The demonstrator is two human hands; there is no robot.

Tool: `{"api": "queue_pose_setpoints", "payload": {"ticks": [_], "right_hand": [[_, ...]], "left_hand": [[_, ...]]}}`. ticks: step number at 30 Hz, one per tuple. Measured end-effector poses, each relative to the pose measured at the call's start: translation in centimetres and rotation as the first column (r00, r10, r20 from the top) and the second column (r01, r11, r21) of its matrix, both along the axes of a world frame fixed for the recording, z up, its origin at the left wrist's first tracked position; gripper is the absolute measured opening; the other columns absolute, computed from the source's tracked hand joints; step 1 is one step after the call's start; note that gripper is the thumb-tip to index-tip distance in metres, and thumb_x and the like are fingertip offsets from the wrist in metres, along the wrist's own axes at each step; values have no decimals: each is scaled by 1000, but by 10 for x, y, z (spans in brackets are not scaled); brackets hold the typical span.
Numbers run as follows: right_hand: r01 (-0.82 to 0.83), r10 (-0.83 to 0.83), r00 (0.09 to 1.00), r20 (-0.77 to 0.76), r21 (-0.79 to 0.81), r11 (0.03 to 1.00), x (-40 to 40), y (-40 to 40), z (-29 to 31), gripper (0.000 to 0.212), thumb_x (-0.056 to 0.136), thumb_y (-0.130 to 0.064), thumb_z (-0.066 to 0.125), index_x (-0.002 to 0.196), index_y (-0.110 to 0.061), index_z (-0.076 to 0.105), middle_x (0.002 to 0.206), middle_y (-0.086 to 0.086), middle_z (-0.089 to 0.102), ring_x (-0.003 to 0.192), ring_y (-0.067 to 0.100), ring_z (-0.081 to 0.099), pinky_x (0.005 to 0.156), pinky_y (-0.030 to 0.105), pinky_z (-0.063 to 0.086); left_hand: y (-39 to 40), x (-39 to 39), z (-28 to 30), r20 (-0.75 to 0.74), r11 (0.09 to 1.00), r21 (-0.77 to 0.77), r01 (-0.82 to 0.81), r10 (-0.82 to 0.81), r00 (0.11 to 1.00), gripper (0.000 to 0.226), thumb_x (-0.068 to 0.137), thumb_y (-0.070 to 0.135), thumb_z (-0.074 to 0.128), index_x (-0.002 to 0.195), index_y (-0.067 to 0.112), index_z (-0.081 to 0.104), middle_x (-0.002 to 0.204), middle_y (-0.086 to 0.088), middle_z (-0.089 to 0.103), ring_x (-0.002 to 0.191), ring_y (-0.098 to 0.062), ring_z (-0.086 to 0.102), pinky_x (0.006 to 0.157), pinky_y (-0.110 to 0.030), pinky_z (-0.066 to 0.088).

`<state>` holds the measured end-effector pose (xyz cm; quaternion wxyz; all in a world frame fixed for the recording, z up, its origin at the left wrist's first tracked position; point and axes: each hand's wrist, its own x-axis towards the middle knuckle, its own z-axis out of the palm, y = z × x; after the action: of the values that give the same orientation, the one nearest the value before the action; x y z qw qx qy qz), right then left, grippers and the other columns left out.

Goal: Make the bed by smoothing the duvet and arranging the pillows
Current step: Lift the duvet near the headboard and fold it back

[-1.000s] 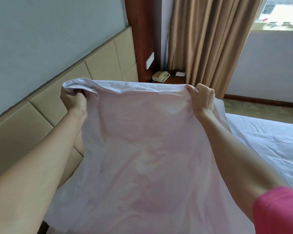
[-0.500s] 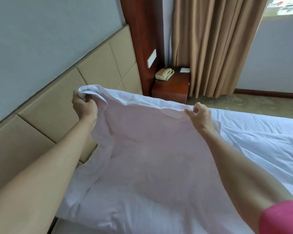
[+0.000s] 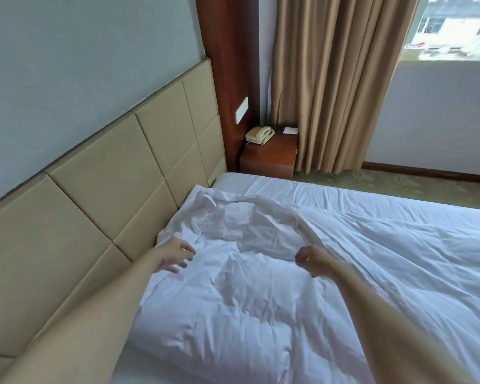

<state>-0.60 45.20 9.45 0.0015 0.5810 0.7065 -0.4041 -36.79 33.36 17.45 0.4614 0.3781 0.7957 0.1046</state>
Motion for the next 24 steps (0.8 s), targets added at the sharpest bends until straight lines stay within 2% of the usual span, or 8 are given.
{"api": "queue_pose_setpoints", "payload": {"ticks": [2,4,9,15,19,24], "right_hand": [[1,1,1000,29,-63,998,0,-31,8,13,93,-21,54,95,-15,65,89,7,68,76,20,64,61,32,61],[3,-1,999,39,-71,997,0,-61,18,15,93,-20,52,96,-14,65,95,11,72,79,18,67,66,34,61],[44,-43,998,50,-36,998,2,-167,53,22,97,-18,48,105,-6,65,83,3,71,71,13,71,60,27,57],[143,-144,989,33,41,989,25,-305,80,18,94,-14,50,93,-7,66,76,6,73,61,13,69,62,27,59],[232,-234,971,54,49,972,68,-400,90,16,94,-14,54,94,-6,68,73,3,72,58,10,66,57,23,56],[414,-414,905,94,23,910,144,-508,85,14,95,-16,56,94,-8,68,73,4,72,59,12,65,66,31,59]], "left_hand": [[-35,-1,-6,58,995,-71,65,-61,996,17,99,19,52,111,11,61,117,-11,64,95,-25,68,80,-35,54],[-69,-4,-7,62,990,-88,111,-106,993,20,100,19,50,114,10,61,115,-11,66,97,-26,70,73,-32,54],[-158,2,0,-14,988,28,149,-149,989,22,99,13,43,108,8,62,101,-9,69,77,-21,71,64,-27,51],[-243,26,0,-94,936,54,348,-342,935,23,95,8,40,97,12,62,91,-6,71,71,-20,71,59,-24,49],[-282,82,-12,-75,866,48,497,-493,867,23,92,5,37,92,13,59,84,-3,69,64,-18,67,58,-24,46],[-325,178,-28,-5,752,65,657,-658,753,23,92,5,38,89,15,58,79,0,68,61,-15,66,56,-21,44]]}}
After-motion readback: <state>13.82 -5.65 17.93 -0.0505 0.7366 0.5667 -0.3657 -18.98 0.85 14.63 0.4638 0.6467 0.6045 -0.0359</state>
